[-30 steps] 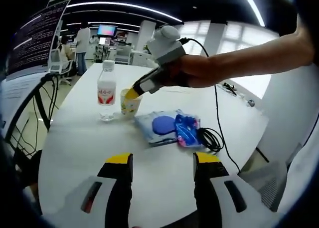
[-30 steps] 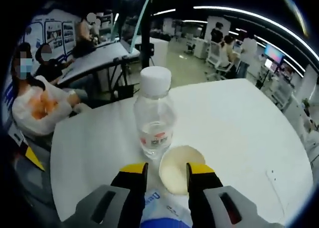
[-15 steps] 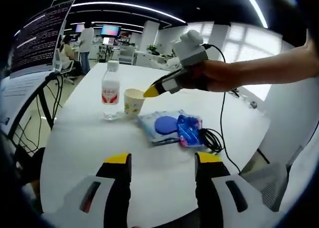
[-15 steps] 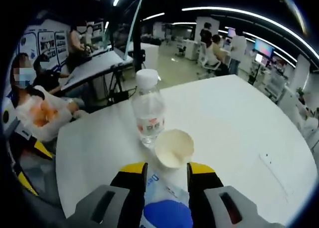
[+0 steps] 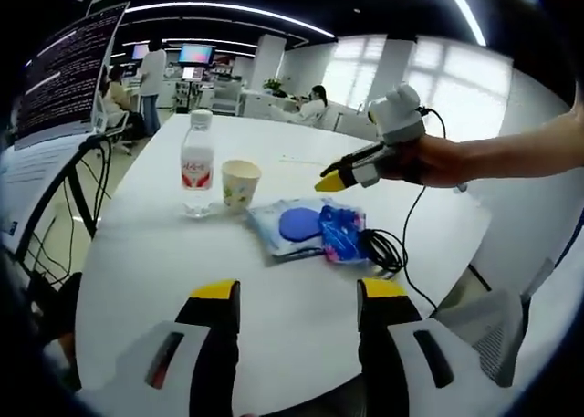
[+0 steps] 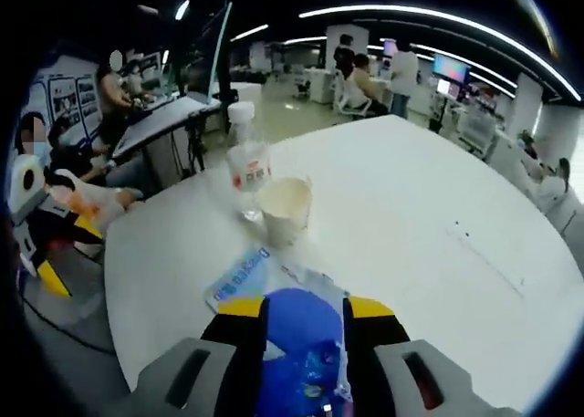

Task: Arrange the tabletop items into an orderly group along one side of the table until the central work area is clear of visible clutter.

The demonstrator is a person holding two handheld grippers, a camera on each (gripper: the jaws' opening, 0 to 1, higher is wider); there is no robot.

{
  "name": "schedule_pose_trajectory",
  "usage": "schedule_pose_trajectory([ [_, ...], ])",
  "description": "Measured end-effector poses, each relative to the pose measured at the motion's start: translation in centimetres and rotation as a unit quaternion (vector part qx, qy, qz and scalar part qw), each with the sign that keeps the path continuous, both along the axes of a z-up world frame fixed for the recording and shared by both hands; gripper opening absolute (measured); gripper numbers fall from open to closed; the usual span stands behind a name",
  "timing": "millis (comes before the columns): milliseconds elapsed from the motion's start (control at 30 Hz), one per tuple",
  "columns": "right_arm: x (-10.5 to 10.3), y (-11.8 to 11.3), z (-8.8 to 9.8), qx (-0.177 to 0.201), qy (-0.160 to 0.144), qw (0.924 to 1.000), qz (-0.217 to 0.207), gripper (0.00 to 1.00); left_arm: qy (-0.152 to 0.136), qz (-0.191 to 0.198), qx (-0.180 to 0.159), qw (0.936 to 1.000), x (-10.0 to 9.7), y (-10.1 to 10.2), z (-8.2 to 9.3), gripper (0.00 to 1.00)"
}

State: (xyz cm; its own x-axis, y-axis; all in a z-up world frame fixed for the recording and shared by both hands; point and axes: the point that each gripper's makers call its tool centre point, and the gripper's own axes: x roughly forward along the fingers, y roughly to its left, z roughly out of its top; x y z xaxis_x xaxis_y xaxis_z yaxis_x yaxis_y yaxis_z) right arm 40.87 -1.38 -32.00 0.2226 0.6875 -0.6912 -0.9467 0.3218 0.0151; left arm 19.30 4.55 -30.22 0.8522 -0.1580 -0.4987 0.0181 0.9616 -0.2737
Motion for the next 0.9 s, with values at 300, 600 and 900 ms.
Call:
schedule_pose_trajectory([
  [300,-1.2,-6.0,-1.9,-0.001,0.015,0.9986,-0.050,0.31,0.011,-0.033,-0.001,0.9994,0.4,-2.8,-0.5,0.51],
  [600,-2.7,-11.3,-3.0,-0.007,0.028,0.9957,-0.088,0.32,0.019,-0.055,0.001,0.9983,1.4,-4.2,-0.9,0.51],
  [900,-2.0,-13.8,-3.4,0.005,0.042,0.9908,-0.128,0.31,0.022,-0.070,-0.003,0.9973,3.0,-5.8,-1.4,0.50],
])
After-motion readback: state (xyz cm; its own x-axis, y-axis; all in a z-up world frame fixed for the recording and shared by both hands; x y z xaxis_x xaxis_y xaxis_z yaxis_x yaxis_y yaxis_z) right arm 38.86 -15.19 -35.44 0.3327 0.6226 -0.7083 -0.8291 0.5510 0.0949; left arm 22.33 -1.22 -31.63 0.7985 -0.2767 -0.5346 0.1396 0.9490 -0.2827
